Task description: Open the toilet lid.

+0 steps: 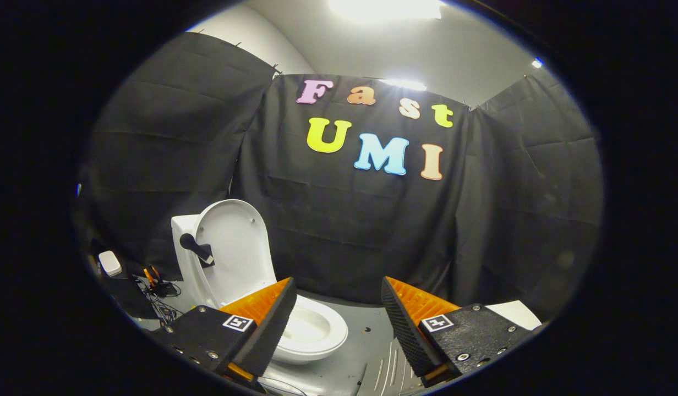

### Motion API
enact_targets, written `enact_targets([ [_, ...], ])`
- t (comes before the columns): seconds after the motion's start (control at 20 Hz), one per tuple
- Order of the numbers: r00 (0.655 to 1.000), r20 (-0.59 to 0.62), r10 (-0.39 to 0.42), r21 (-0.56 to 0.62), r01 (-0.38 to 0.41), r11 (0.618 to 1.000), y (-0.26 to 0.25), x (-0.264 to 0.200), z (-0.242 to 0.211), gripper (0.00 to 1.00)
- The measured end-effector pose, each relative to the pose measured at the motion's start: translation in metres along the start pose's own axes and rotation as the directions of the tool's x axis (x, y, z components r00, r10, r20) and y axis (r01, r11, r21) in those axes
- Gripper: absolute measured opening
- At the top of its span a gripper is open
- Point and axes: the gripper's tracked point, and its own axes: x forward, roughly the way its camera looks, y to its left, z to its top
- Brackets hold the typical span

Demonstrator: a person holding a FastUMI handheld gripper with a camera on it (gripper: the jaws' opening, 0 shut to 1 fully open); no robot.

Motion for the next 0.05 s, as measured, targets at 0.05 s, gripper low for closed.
enact_targets([
  [0.05,1.0,0.004,-0.01,0.0,0.01,1.0,-0.002,-0.0032,0.0029,0.95],
])
